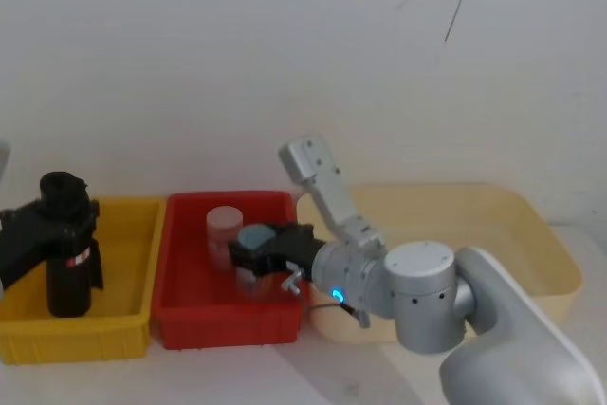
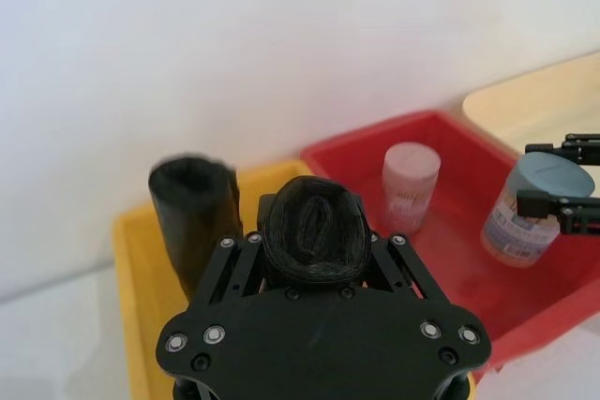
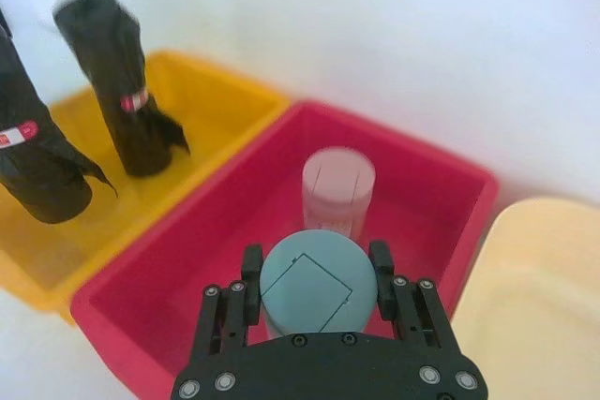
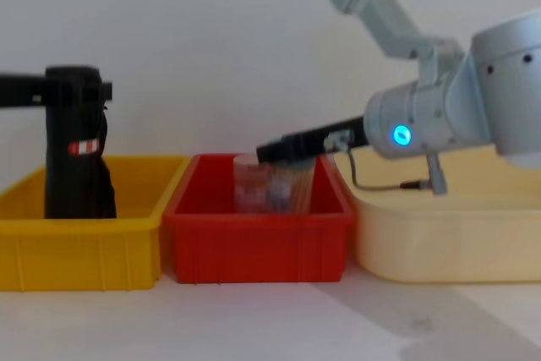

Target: Pick up the garbage bag with the one hand and transfer it to the other hand.

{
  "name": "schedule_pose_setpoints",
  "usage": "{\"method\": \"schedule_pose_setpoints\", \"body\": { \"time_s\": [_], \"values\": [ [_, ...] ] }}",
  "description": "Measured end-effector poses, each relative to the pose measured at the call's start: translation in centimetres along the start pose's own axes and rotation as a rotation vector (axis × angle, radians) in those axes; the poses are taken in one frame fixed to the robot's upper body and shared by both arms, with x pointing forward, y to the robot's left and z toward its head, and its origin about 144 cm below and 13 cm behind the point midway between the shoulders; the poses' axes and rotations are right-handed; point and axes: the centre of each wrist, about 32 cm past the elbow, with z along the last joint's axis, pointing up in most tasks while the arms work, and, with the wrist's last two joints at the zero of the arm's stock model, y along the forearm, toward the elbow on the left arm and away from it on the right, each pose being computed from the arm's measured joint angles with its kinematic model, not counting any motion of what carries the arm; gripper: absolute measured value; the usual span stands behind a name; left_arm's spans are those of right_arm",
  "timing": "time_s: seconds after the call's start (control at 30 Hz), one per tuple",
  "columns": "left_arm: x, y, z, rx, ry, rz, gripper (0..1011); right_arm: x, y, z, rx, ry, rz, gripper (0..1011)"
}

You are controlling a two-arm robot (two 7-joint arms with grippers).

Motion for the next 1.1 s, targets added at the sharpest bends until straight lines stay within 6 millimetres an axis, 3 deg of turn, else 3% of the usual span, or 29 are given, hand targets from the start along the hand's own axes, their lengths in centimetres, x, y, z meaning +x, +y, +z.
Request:
{"method": "schedule_pose_setpoints", "body": {
  "time_s": [0.57, 1.1],
  "values": [
    [-0.6, -2.1, 6.6, -0.096, -0.109, -0.097, 382, 3.3, -3.3, 3.7, 0.164, 0.018, -0.080, 666],
    [-0.8, -6.6, 10.0, -0.161, -0.173, -0.272, 382, 7.1, -5.8, 4.1, 0.184, -0.013, -0.298, 666]
  ]
}}
